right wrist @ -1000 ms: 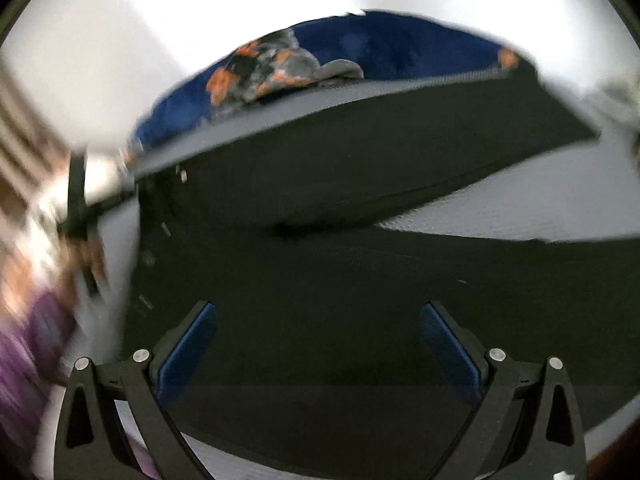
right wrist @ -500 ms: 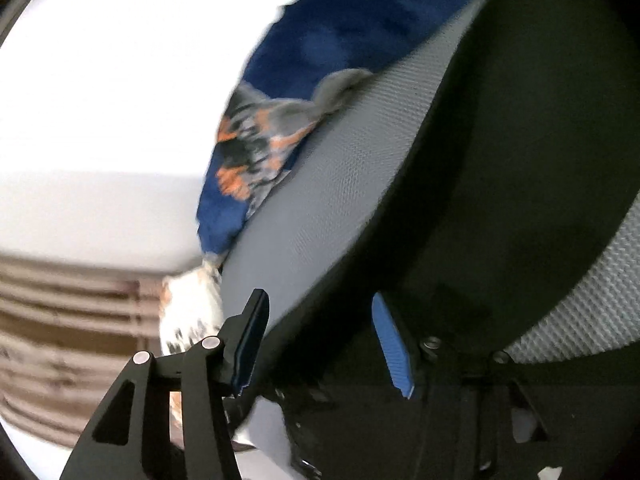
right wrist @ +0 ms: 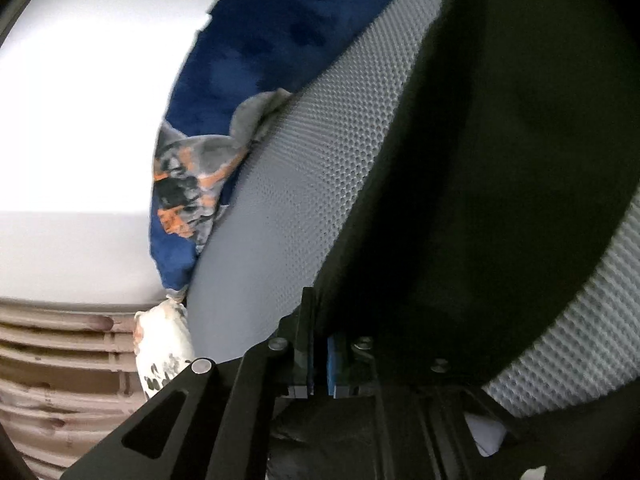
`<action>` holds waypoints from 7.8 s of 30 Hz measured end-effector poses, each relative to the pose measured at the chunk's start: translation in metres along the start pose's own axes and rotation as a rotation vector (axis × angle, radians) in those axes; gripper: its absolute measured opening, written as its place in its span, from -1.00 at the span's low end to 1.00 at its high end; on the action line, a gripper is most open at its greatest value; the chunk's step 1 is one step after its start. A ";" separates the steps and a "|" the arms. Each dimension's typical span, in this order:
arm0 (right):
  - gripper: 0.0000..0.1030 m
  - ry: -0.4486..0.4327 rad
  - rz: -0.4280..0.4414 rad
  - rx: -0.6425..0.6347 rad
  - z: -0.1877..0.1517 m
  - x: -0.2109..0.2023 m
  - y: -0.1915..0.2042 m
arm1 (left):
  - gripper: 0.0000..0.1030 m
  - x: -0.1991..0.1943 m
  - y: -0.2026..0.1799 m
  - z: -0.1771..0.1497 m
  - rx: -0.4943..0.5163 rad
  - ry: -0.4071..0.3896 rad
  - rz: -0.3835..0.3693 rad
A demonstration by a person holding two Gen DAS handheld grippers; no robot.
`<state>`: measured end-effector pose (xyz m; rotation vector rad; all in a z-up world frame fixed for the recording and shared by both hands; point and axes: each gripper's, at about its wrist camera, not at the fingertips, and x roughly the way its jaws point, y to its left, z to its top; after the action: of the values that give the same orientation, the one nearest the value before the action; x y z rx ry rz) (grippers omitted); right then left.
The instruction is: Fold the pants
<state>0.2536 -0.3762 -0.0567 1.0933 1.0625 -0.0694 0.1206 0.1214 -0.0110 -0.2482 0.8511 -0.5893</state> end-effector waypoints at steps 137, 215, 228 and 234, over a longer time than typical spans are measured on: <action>-0.90 -0.638 0.209 0.154 -0.108 -0.320 -0.295 | -0.68 0.182 -0.170 -0.141 -0.620 0.461 -0.516; -0.35 -0.142 0.288 0.320 -0.264 -0.154 -0.262 | -0.15 0.053 -0.094 -0.146 -0.301 0.256 -0.334; -0.90 -0.167 0.244 0.226 -0.272 -0.130 -0.238 | -0.12 0.051 -0.087 -0.151 -0.315 0.262 -0.315; -0.90 -0.156 0.233 0.226 -0.280 -0.133 -0.243 | -0.11 0.048 -0.084 -0.152 -0.314 0.266 -0.301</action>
<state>-0.1304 -0.3478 -0.1395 1.3863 0.7957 -0.0884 -0.0040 0.0285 -0.1030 -0.6012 1.1759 -0.7793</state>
